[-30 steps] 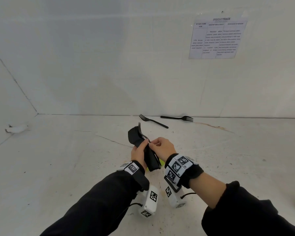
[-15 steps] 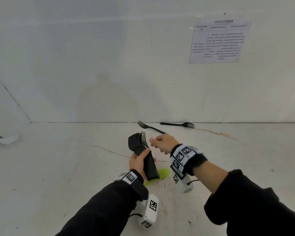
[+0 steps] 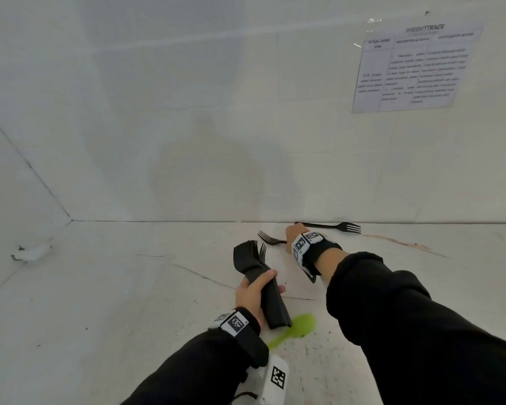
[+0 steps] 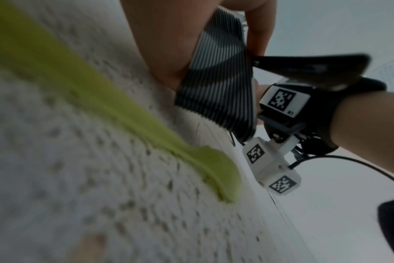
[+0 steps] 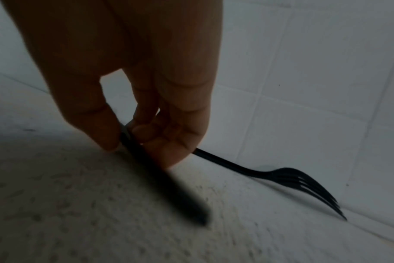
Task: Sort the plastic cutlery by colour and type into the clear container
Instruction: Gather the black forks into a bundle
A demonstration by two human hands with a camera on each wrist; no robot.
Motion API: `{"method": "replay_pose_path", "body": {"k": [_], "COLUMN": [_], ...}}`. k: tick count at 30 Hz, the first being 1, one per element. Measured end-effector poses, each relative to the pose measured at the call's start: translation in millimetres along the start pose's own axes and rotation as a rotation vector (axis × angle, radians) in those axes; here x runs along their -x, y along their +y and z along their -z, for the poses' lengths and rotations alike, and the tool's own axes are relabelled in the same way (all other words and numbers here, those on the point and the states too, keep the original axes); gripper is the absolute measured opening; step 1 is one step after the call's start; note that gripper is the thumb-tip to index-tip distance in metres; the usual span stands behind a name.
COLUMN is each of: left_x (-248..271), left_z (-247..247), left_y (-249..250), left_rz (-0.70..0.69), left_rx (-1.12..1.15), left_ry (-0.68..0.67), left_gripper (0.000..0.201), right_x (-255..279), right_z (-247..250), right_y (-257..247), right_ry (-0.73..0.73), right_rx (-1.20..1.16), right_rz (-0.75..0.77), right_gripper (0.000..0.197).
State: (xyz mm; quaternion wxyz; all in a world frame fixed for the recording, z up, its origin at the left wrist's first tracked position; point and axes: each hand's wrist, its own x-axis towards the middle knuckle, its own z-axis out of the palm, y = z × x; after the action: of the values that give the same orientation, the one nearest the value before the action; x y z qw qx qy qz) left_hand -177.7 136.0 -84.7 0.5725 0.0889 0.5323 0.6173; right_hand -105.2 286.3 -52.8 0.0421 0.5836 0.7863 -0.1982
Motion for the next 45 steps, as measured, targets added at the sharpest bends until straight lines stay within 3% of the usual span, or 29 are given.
{"method": "replay_pose_path", "body": {"k": [6,9,14,20,23,26,28,35,41,45], "left_x": [5,9,16,30,39,49,55,85,105,119], "left_z": [-6,-8,-12,-17,-17,-19,-20,-23,-23,-25], "left_y": [-1,-4,-9,-11,-16,-23,-30,-45,-59,-71], "left_rz": [0.009,0.016,0.037,0.035,0.029,0.020,0.007,-0.034,-0.094,-0.114], "left_rx": [0.010,-0.010,-0.019,0.016,0.025,0.023,0.017,0.038,0.025,0.035], "left_ry": [-0.018,-0.036,-0.043,-0.054,-0.058,-0.053,-0.054,-0.091,-0.094,-0.084], "left_gripper": [0.011,0.009,0.009,0.006,0.007,0.007,0.007,0.008,0.012,0.022], "right_x": [-6,-6,6,43,81,122,145,211,238,254], "right_z": [20,21,16,8,3,-5,-16,-42,-55,-57], "right_y": [41,67,78,83,76,63,53,37,51,61], "right_ry": [0.157,0.129,0.133,0.215,0.294,0.258,0.238,0.282,0.249,0.199], "right_rx": [-0.002,0.000,-0.023,-0.309,-0.548,-0.651,-0.743,-0.917,-0.966,-0.931], "right_rz": [-0.082,-0.092,-0.136,-0.244,-0.115,0.028,0.075,0.119,0.040,0.071], "right_gripper": [0.034,0.038,0.028,0.046,0.043,0.018,0.014,0.003,0.010,0.014]}}
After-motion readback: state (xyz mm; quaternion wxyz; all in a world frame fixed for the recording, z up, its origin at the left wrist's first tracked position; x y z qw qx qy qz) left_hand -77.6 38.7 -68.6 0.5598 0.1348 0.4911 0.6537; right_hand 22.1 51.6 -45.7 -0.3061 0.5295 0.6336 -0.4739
